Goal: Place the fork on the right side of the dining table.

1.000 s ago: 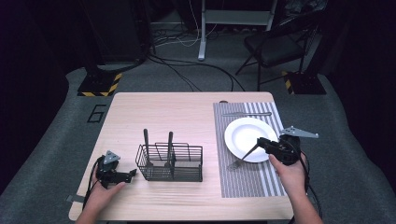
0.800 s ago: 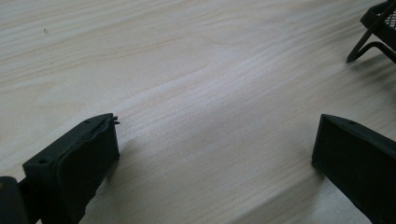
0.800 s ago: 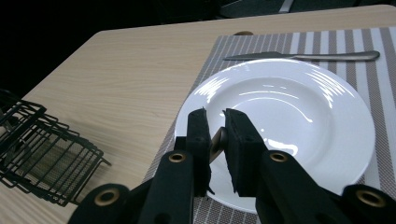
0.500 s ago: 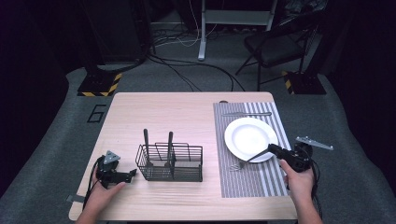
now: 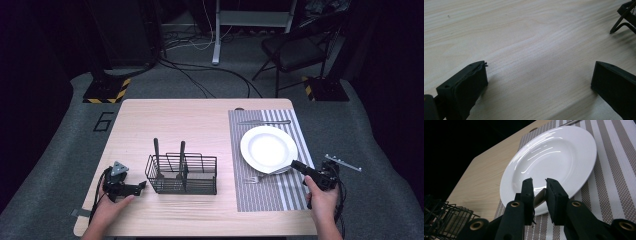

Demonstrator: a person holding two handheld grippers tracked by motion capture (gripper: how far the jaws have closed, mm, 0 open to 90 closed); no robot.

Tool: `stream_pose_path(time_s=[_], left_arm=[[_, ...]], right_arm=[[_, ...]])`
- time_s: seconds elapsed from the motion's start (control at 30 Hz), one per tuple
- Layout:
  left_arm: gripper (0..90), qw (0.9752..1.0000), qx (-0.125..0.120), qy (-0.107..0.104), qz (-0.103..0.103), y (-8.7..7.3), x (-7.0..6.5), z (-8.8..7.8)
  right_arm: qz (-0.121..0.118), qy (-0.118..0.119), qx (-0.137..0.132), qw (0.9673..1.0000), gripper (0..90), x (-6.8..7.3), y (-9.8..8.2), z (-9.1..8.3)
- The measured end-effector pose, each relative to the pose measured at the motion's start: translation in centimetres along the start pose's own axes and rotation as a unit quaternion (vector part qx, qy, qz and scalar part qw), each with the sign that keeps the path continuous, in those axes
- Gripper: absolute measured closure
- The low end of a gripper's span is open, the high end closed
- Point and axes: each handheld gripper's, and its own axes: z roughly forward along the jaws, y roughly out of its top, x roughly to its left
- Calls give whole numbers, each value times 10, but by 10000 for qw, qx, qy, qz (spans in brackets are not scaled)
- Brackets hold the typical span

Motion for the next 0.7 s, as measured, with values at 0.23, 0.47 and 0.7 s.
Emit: stream_pose_path(time_s=[0.23,0.47,0.7], left_arm=[[1,10000,2,-10,-1,0,0,0],[2,10000,2,0,0,0,0,0],[2,10000,2,-11,-1,0,0,0]], right_arm=[[575,72,10,9983,733,-20,-7,1],[736,-54,135,9972,729,-32,-12,3],[866,-188,257,9957,731,-38,-16,4]])
